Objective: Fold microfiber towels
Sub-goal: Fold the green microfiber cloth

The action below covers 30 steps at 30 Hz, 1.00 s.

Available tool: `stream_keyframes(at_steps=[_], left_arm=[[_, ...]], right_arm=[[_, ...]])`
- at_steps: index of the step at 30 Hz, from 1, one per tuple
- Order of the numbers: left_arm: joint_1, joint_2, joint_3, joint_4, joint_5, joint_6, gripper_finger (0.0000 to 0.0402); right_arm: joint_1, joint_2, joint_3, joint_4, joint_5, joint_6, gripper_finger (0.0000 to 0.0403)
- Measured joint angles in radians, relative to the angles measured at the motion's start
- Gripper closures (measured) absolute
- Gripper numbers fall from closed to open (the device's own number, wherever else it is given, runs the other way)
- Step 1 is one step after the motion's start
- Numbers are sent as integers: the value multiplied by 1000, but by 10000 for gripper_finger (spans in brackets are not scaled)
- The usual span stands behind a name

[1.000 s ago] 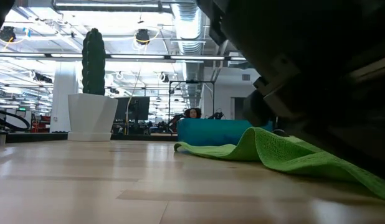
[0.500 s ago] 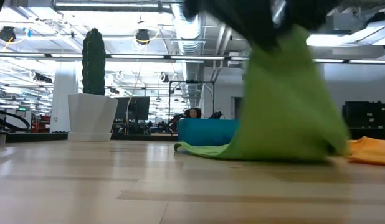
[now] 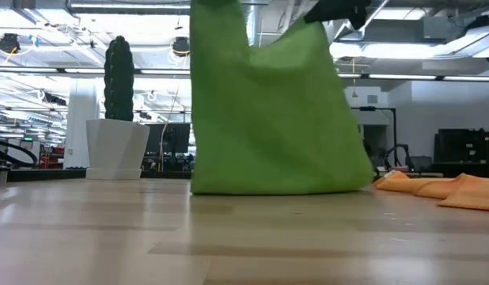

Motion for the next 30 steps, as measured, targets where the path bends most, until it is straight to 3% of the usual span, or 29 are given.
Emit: stream_keyframes(at_steps=[8, 17, 20, 24, 30], left_arm=[[156, -187, -145, -2, -33, 109, 401], [315, -490, -205, -1, -23, 297, 401], [345, -578, -204, 28, 33, 379, 401], [354, -656, -204, 34, 94, 380, 401], [291, -682, -266, 34, 228, 360, 401]], right_arm=[[-145, -1, 0, 176, -2, -136, 394], [-198, -35, 54, 222, -1, -238, 394], [-195, -36, 87, 216, -7, -251, 395], [-158, -30, 96, 192, -14, -185, 395], [-28, 31, 57, 102, 7, -30, 395]])
